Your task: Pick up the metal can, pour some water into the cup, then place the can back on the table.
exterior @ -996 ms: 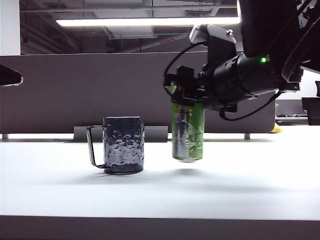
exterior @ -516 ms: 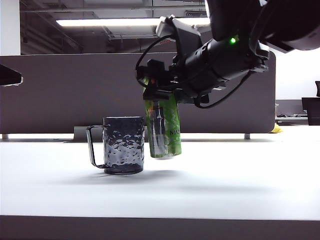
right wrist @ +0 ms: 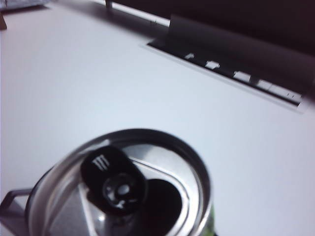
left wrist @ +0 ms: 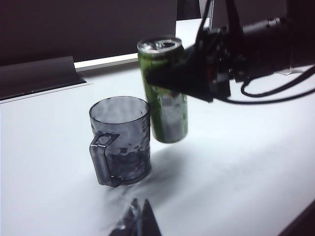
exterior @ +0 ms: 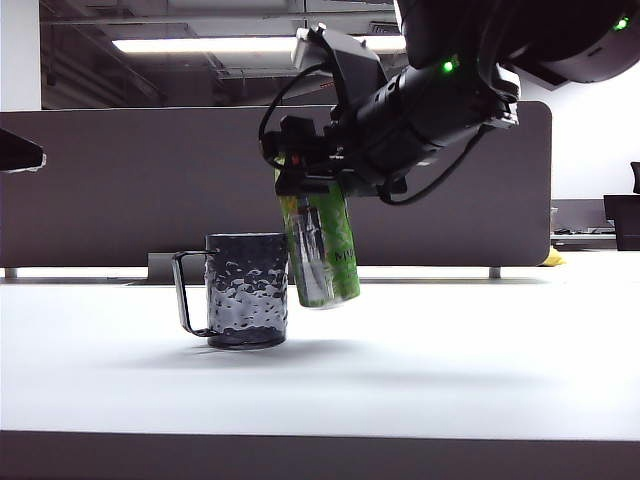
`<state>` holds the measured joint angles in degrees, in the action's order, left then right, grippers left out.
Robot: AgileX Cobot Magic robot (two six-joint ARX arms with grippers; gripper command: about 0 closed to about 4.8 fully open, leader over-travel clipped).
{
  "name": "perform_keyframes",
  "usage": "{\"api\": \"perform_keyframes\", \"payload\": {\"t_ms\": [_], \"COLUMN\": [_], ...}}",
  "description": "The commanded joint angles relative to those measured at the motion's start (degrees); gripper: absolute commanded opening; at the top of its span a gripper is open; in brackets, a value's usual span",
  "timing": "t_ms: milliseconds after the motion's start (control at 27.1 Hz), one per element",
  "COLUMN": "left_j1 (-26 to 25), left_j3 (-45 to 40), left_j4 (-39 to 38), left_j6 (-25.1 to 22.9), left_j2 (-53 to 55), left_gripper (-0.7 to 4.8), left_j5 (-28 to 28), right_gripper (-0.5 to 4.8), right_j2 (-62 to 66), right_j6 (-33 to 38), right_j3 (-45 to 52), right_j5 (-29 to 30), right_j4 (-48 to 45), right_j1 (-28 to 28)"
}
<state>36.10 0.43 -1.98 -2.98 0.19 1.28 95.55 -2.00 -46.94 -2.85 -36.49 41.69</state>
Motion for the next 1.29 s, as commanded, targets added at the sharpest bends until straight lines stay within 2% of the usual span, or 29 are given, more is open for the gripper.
{"api": "perform_keyframes", "payload": {"t_ms": [37, 221, 590, 1290], "left_j1": [-0.07, -0.07, -0.07, -0.07], "left_j3": [0.07, 0.07, 0.07, 0.07], "left_j4": [0.79, 0.77, 0.79, 0.81], "left_j6": [0.00, 0.00, 0.00, 0.00], "left_j2": [0.04, 0.04, 0.04, 0.04], "left_gripper": [-0.05, -0.05, -0.05, -0.05], "left_j5": [0.00, 0.00, 0.02, 0.00], "right_gripper": [2.33, 2.33, 2.33, 2.33], "right_j2": [-1.05, -2.23, -2.38, -4.22], "right_j6": [-1.95, -3.19, -5.70, -9.27], "right_j3": [-1.27, -1.31, -5.46, -6.40], "right_j5": [0.00, -0.22, -0.22, -1.16], "right_j4": [-1.14, -0.46, 7.15, 10.12], "right_j1": [0.13, 0.11, 0.13, 0.20]}}
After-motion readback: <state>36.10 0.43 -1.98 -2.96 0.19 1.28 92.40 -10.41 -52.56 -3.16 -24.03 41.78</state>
